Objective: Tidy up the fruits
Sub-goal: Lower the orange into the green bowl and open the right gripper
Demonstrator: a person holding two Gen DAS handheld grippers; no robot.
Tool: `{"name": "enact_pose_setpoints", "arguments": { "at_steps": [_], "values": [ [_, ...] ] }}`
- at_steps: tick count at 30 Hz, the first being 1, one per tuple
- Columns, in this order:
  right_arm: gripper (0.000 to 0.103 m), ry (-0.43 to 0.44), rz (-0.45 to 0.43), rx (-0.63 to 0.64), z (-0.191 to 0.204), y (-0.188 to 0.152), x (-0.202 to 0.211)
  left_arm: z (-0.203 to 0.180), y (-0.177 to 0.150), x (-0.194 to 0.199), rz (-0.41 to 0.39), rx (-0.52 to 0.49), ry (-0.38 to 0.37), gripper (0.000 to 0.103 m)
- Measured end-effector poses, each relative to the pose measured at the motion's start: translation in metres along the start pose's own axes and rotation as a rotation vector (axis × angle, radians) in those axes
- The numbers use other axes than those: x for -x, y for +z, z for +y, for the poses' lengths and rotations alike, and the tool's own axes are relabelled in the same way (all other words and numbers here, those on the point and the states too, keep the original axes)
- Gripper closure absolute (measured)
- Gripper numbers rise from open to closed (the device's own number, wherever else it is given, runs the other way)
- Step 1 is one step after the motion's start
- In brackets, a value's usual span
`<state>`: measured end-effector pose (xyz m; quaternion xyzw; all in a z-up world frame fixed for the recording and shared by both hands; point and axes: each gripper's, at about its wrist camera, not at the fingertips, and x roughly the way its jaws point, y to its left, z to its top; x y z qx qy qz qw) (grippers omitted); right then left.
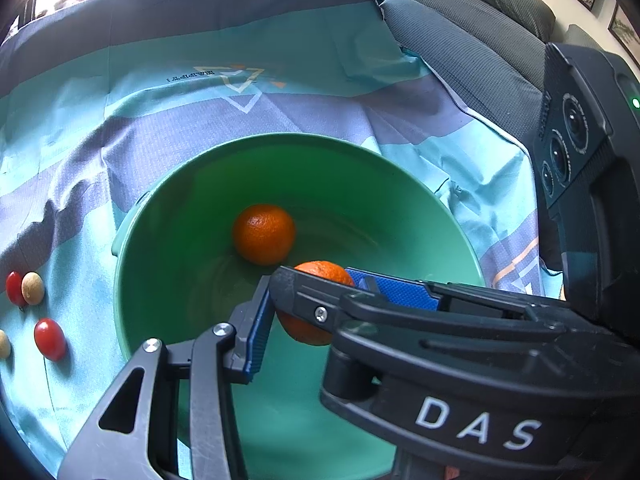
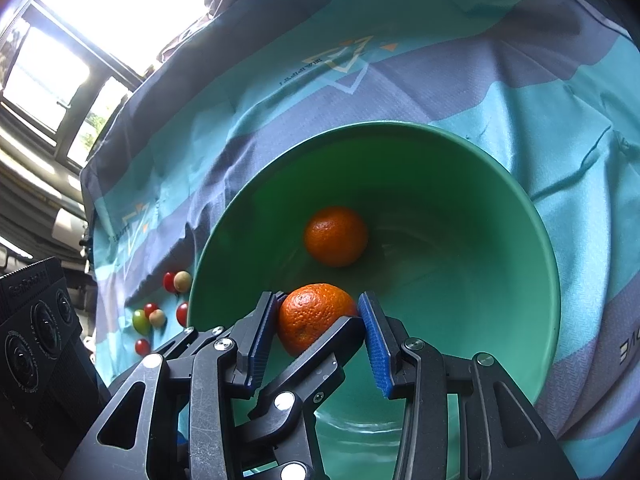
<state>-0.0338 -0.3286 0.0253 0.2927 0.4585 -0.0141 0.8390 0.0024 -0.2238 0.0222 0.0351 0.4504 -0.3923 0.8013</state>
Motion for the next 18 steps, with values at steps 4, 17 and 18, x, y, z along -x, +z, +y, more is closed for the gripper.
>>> {"name": "enact_pose_setpoints", "arguments": {
  "at_steps": [4,17,18],
  "values": [
    [0.058,-0.001,0.0,-0.002,0.0001,-0.0005,-0.0003,0.0005,0.0004,-0.0001,0.001,0.001,-0.001,0.061],
    [0.058,-0.03,-0.026,-0.01,0.0028,-0.003,0.0044,0.0017,0.0022,0.0024,0.015,0.015,-0.003,0.06],
    [0.058,-0.023,-0.035,-0.003,0.0042,-0.0033,0.0063,0.0013,0.0025,0.0049,0.009,0.013,0.0,0.059]
  ]
}}
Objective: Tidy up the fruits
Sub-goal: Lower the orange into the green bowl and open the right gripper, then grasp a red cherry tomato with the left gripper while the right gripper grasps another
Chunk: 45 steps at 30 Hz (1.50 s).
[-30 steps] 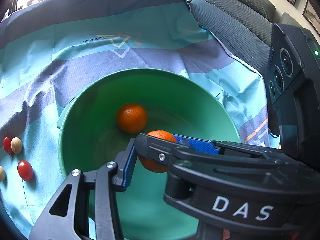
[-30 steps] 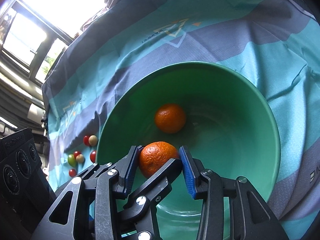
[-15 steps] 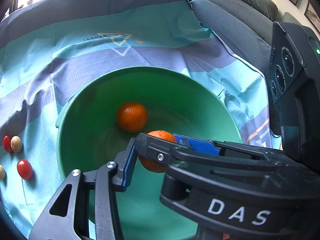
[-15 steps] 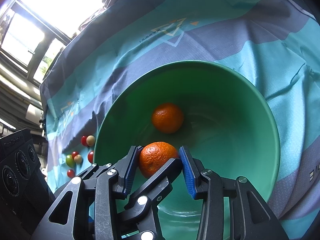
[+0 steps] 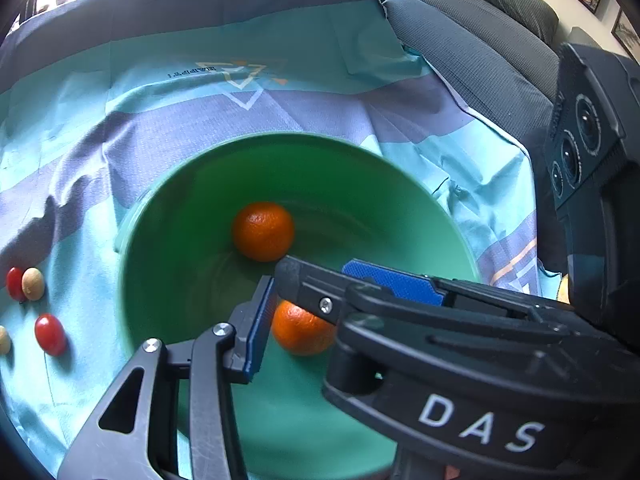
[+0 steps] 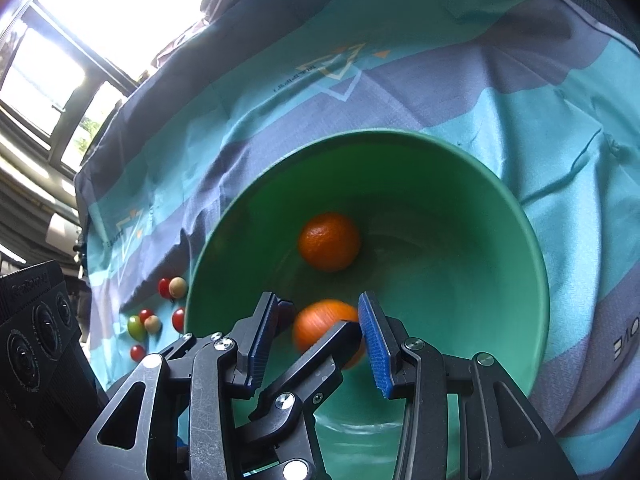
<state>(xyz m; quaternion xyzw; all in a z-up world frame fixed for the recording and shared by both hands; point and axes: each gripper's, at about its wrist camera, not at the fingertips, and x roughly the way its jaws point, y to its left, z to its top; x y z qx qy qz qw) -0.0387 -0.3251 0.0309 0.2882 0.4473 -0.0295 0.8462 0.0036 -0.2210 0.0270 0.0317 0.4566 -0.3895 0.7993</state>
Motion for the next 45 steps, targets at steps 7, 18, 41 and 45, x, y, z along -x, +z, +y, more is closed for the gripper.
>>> {"name": "enact_pose_setpoints", "arguments": {
  "at_steps": [7,18,41,45],
  "values": [
    [0.055,-0.01,-0.064,0.056,0.014,-0.002,0.013,0.012,-0.004,0.036,-0.027,0.009,0.023,0.045],
    [0.046,0.028,-0.156,0.151,0.058,-0.01,0.024,0.09,-0.037,0.127,-0.154,0.158,0.306,0.037],
    [0.046,0.084,-0.022,0.357,0.152,-0.038,-0.03,0.225,-0.074,0.158,-0.142,0.509,0.49,0.039],
    [0.05,0.115,0.075,0.338,0.168,-0.029,-0.048,0.235,-0.08,0.154,-0.099,0.552,0.504,0.048]
  ]
}}
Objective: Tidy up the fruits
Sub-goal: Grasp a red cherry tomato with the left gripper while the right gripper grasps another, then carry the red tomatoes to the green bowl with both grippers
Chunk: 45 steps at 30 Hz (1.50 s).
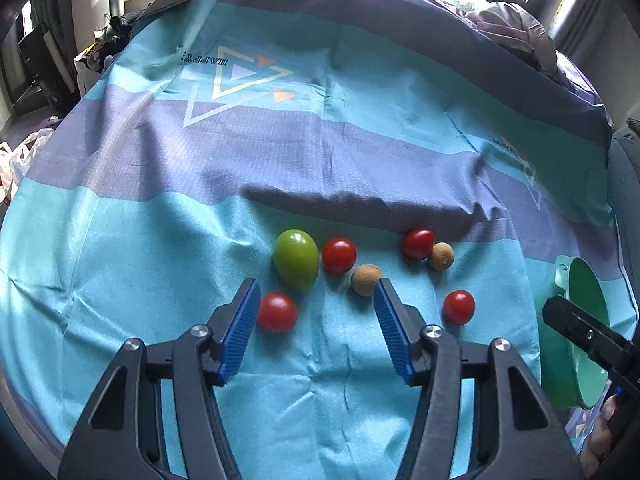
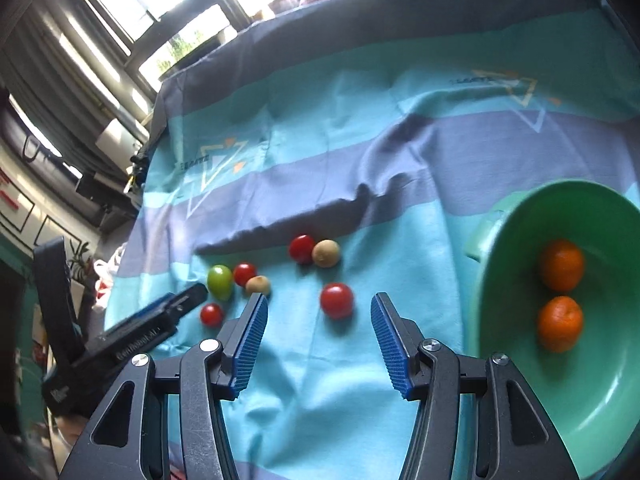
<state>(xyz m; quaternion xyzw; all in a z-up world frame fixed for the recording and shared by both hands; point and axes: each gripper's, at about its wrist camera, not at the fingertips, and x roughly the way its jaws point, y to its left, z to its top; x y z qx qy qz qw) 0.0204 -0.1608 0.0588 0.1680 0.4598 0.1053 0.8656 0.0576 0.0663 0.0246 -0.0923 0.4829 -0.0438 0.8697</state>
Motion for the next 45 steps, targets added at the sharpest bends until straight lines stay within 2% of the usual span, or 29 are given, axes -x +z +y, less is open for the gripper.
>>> {"name": "enact_pose_setpoints", "arguments": {
  "at_steps": [4,9,11,14,18,21,27,30,33,39,45],
  "values": [
    [0.058,-0.035,0.074,0.076,0.022,0.013,-0.026,0.008,0.0,-0.006,0.018,0.034,0.04,0.054],
    [0.061,-0.067,0.12,0.074,0.026,0.027,-0.057,0.014,-0.002,-0.011,0.045,0.055,0.043,0.057],
    [0.063,-0.102,0.14,0.051,0.021,0.027,-0.065,0.015,-0.005,-0.011,0.06,0.062,0.061,0.057],
    [0.063,-0.106,0.17,0.067,0.017,0.02,-0.074,0.014,-0.006,-0.012,0.058,0.051,0.08,0.057],
    [0.064,-0.188,0.175,0.082,0.011,0.011,-0.08,0.016,-0.008,-0.023,0.092,0.061,0.089,0.057],
    [0.064,-0.157,0.204,0.08,0.007,0.008,-0.083,0.016,-0.009,-0.03,0.114,0.063,0.096,0.058],
    [0.069,-0.167,0.202,0.091,0.005,0.005,-0.085,0.012,-0.008,-0.034,0.087,0.053,0.111,0.061],
    [0.07,-0.163,0.208,0.086,0.003,0.004,-0.088,0.01,-0.009,-0.039,0.108,0.05,0.111,0.065],
    [0.07,-0.158,0.208,0.078,0.003,0.003,-0.089,0.008,-0.009,-0.048,0.124,0.04,0.137,0.075],
    [0.07,-0.15,0.229,0.069,0.001,0.0,-0.095,0.007,-0.009,-0.049,0.105,0.029,0.144,0.076],
    [0.071,-0.172,0.204,0.1,0.007,-0.002,-0.097,0.006,-0.008,-0.047,0.102,0.034,0.136,0.076]
  ]
}}
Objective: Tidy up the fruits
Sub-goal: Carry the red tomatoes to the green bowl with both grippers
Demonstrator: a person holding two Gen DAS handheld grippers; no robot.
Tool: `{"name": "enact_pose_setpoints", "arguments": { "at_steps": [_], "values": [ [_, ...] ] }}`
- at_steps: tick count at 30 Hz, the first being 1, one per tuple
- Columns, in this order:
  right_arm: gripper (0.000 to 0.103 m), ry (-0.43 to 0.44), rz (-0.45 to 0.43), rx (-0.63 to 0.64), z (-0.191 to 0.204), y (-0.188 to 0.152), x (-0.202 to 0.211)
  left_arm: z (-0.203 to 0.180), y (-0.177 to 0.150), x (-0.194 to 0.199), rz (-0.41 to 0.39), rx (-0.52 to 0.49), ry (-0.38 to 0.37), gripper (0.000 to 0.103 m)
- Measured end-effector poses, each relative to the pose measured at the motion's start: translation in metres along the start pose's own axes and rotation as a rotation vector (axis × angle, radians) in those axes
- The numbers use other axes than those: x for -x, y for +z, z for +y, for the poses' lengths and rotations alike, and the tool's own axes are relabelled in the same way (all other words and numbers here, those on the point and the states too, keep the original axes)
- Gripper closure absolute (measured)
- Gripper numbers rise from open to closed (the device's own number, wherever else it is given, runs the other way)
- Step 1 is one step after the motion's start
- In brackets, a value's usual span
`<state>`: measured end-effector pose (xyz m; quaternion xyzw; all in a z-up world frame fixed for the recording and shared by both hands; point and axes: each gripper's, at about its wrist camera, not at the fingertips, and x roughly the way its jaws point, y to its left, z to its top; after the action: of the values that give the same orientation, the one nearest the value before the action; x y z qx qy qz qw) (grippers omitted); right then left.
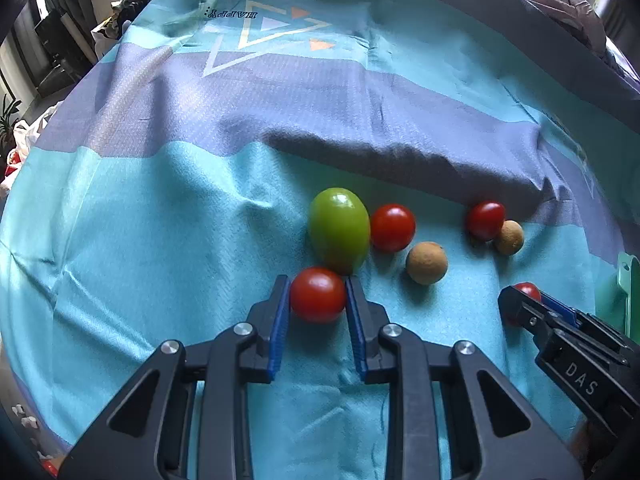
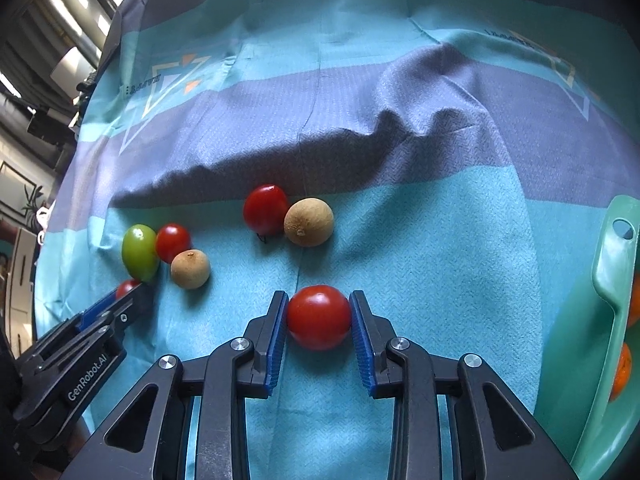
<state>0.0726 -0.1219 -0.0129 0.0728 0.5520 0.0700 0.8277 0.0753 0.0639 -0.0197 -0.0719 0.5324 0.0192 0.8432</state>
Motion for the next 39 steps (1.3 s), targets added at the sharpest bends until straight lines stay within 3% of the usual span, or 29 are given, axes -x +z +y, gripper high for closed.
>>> {"name": "enact_pose_setpoints", "arguments": {
  "at_steps": [8,16,21,26,39],
  "values": [
    [0.071,0.019,-0.032,-0.011,-0.001,-0.001,0.015,-0.01,-0.003,0.029,-0.071,-0.016,-0.062,0.076],
    [0.071,0.104,-0.145,-0.032,-0.01,-0.016,0.067,-0.019,-0.008,0.062,-0.142,-0.033,-0.171,0.076],
    [0.071,0.175,-0.166,-0.095,-0.027,-0.028,0.084,-0.027,-0.01,0.073,-0.15,-0.048,-0.262,0.076],
    [0.071,0.143,-0.223,-0.137,-0.04,-0.039,0.096,-0.037,-0.015,0.086,-0.173,-0.076,-0.314,0.076],
    [0.071,0.163,-0.323,-0.158,-0.059,-0.055,0.125,-0.084,-0.04,0.124,-0.273,-0.25,-0.352,0.076]
  ]
}}
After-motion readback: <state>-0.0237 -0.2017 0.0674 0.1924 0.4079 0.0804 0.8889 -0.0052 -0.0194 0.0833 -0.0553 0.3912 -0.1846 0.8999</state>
